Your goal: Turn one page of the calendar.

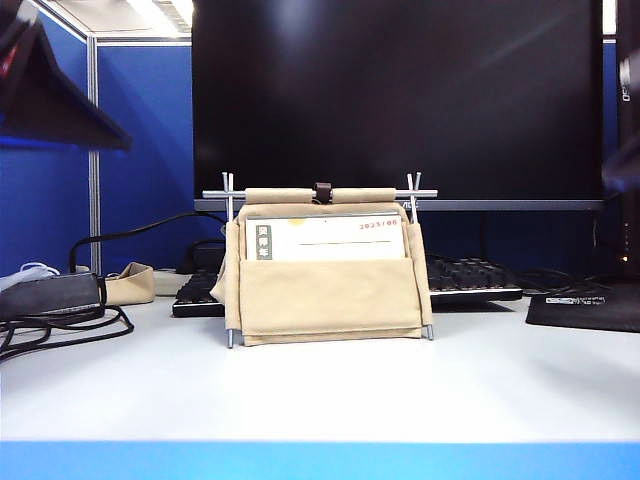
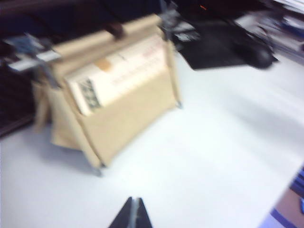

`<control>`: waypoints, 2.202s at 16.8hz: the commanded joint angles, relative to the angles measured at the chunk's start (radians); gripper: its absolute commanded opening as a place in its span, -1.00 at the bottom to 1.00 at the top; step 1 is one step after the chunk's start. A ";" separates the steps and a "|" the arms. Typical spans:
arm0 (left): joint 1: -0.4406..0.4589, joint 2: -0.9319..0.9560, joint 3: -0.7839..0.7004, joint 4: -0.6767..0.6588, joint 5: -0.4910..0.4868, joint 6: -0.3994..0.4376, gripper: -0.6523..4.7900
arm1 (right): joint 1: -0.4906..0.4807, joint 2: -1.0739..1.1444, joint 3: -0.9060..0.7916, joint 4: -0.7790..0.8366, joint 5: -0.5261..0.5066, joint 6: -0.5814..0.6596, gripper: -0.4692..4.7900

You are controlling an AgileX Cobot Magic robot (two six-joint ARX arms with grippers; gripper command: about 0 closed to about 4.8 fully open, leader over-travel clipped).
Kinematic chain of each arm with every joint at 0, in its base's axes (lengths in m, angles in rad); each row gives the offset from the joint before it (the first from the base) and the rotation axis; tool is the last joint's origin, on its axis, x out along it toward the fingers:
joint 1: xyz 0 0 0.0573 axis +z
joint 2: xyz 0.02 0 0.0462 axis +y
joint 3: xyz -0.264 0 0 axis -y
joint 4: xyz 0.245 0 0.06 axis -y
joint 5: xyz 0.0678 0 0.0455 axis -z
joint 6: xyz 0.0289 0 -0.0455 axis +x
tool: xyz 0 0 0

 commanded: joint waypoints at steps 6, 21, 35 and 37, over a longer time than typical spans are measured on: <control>0.036 0.373 -0.022 0.310 0.079 0.015 -0.78 | 0.000 -0.001 -0.110 0.001 -0.028 -0.101 -0.79; 0.039 0.518 -0.233 0.693 0.059 -0.107 -0.78 | 0.000 -0.002 -0.110 -0.166 -0.123 -0.098 -0.79; 0.269 0.457 -0.200 0.368 -0.093 -0.037 -0.78 | 0.000 -0.002 -0.110 -0.167 -0.122 -0.091 -0.79; 0.345 0.457 -0.200 0.381 -0.037 -0.068 -0.78 | 0.000 -0.002 -0.110 -0.167 -0.114 -0.091 -0.79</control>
